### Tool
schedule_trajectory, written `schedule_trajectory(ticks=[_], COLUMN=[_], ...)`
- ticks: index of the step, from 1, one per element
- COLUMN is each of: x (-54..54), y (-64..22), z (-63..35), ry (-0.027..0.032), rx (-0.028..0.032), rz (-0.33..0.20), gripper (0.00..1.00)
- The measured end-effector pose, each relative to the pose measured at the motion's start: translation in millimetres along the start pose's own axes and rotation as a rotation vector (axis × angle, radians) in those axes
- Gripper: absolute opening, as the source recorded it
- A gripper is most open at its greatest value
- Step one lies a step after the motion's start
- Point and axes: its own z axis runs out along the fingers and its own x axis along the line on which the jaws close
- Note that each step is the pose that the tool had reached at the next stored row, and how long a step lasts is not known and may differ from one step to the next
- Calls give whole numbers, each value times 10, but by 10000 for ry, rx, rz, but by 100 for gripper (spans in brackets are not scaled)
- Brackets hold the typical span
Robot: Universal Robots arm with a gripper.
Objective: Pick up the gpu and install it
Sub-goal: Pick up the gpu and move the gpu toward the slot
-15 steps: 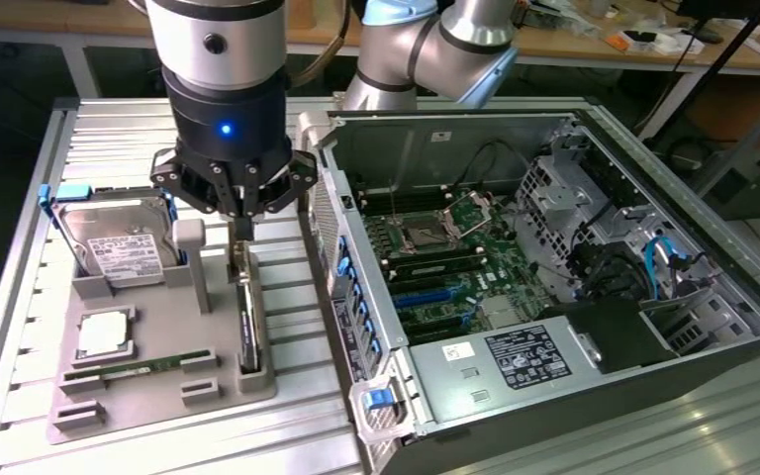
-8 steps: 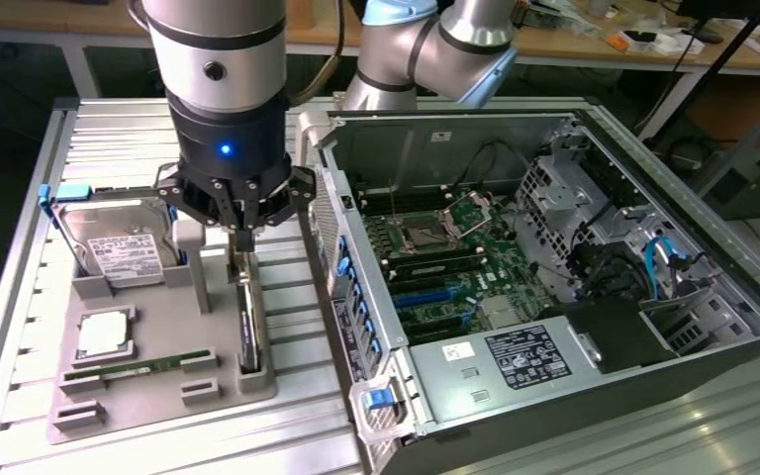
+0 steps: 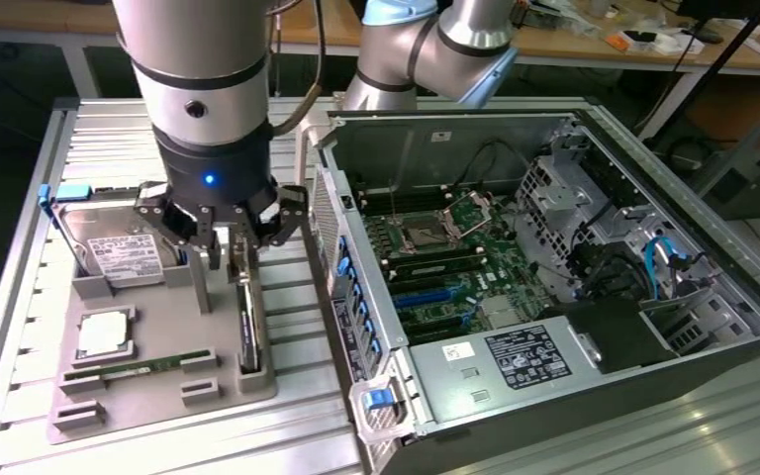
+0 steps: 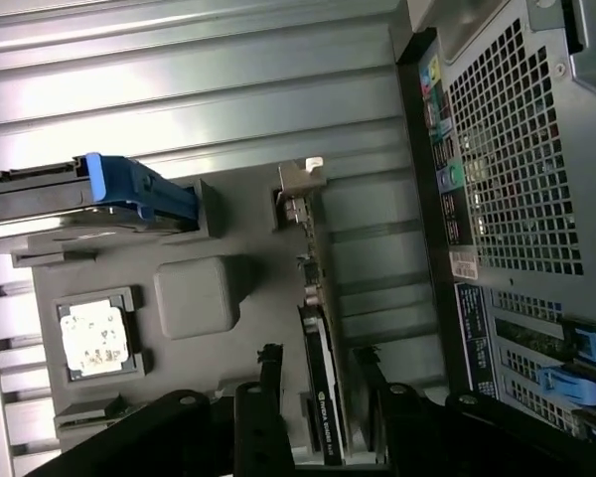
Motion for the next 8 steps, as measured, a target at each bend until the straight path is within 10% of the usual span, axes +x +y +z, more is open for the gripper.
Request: schedule_trajectory(ticks=[8], x=[1], y=[-76], z=[157], ry=[106], rx=[-40], rz=[-1071], gripper=[42])
